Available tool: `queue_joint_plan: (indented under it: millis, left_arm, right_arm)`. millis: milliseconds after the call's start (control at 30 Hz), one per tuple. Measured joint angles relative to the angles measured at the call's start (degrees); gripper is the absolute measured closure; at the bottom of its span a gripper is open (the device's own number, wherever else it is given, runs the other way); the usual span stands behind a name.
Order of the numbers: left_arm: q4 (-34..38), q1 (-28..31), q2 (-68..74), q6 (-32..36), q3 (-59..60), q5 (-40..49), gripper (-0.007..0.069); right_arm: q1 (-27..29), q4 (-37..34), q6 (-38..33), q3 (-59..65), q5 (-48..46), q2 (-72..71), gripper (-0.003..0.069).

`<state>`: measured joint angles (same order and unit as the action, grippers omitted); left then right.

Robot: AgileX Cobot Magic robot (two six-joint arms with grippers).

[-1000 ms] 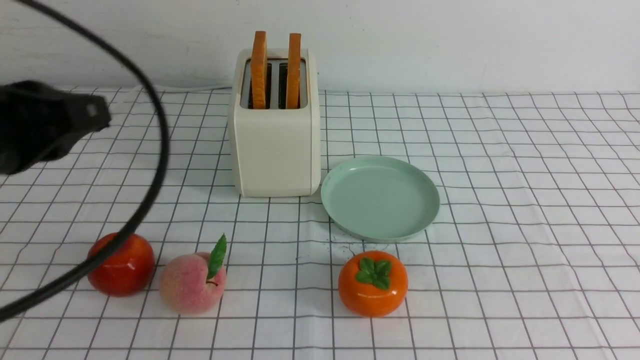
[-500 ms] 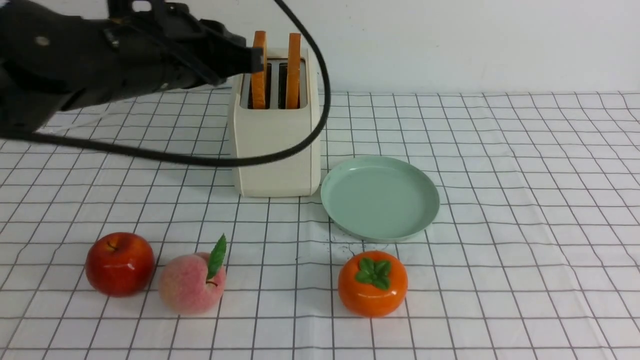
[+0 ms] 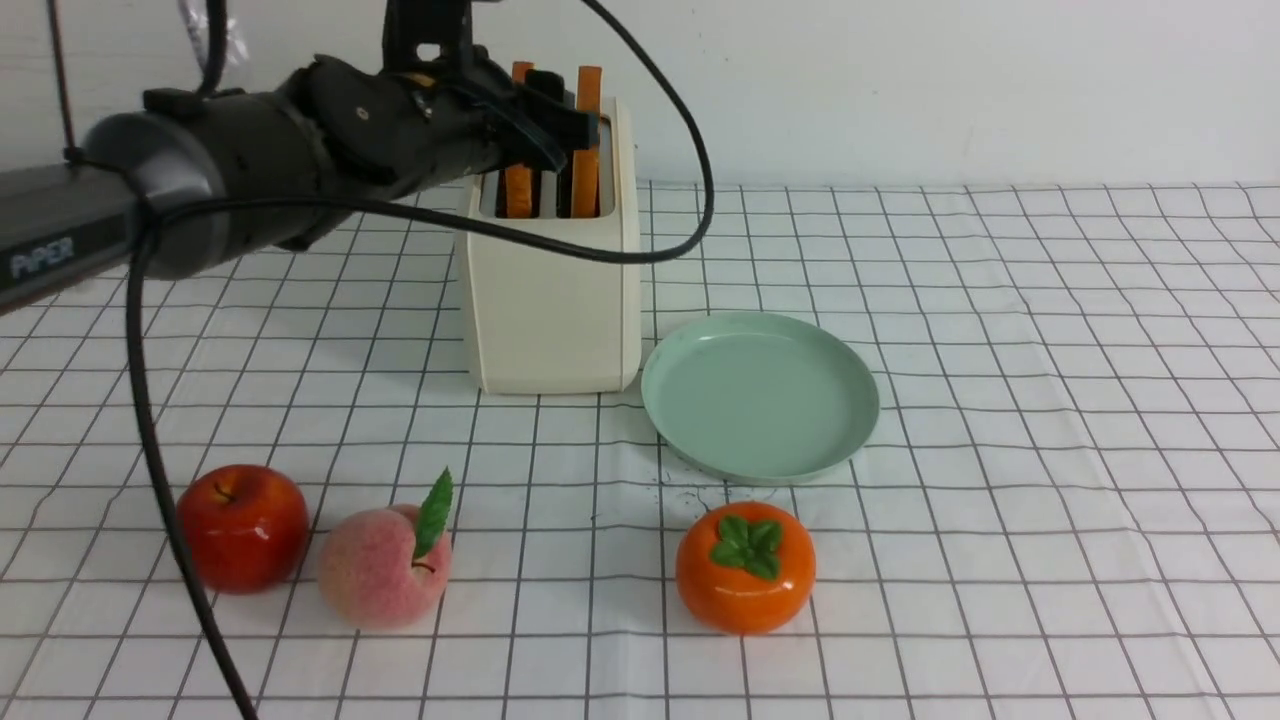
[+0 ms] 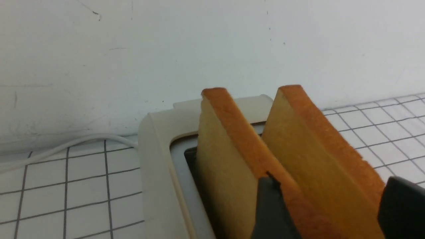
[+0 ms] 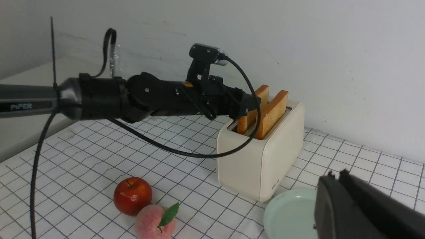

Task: Take toasted bread from bread machine on white checkered table place on plate.
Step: 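Reach for a toast slice standing in the toaster with the left gripper, then place the slice of bread on the plate with the left gripper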

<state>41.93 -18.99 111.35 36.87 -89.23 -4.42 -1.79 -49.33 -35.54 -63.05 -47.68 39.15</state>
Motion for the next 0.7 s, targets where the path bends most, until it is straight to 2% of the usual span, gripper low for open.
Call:
queue_joint_plan:
  millis: [33,67,133,233,467,700]
  left_arm:
    - [0.06,0.00,0.78,0.44,-0.33,-0.44,0.0292]
    - [0.13,0.00,0.90,0.45,-0.40,-0.55,0.0302]
    - [0.27,0.00,1.94,0.96,-0.78,-1.40,0.0459]
    - [0.40,0.00,1.94,1.16,-1.05,-1.68,0.0573]
    - [0.40,0.00,0.18,2.51,-1.05,-1.55,0.0568]
    - [0.40,0.00,-12.72,7.53,-1.21,-3.74,0.0568]
  right_arm:
    - [0.00,0.00,0.00,0.00,-0.04,0.00,0.0643]
    - [0.00,0.00,0.00,0.00,-0.04,0.00,0.0642]
    - [0.00,-0.05,0.00,0.00,-0.30,0.00,0.0640]
    - [0.00,-0.05,0.00,0.00,-0.82,0.06,0.0638]
    - [0.00,-0.19,0.00,-0.04,-1.31,0.06,0.0638]
    - [0.00,-0.19,-0.04,-0.04,-1.31,0.06,0.0638]
